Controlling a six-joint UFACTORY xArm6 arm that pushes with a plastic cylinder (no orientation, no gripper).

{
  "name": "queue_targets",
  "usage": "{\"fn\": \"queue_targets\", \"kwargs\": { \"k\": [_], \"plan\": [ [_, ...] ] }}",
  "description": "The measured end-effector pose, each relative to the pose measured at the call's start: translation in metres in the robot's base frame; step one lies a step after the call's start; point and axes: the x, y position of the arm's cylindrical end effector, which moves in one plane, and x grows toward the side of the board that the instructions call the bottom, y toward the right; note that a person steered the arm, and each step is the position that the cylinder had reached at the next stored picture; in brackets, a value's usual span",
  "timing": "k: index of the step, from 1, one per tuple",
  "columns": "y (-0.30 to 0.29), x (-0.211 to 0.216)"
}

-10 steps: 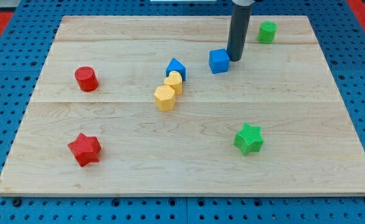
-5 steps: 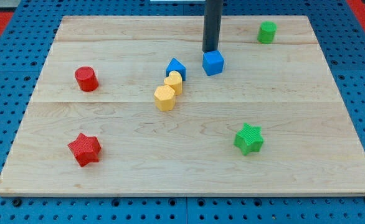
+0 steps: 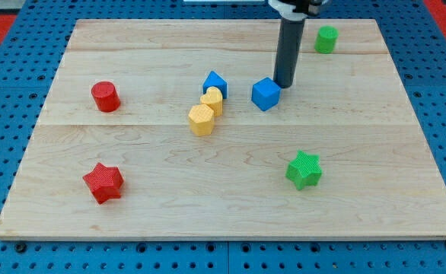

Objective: Push the blue cube right to the yellow heart

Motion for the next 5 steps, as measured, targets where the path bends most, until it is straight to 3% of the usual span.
{"fn": "queue_targets", "kwargs": {
  "k": [1, 3, 4, 5],
  "plan": [
    [-0.018, 0.019],
    [-0.043, 0.019],
    [0.0, -0.021],
    [0.091, -0.062]
  ]
}}
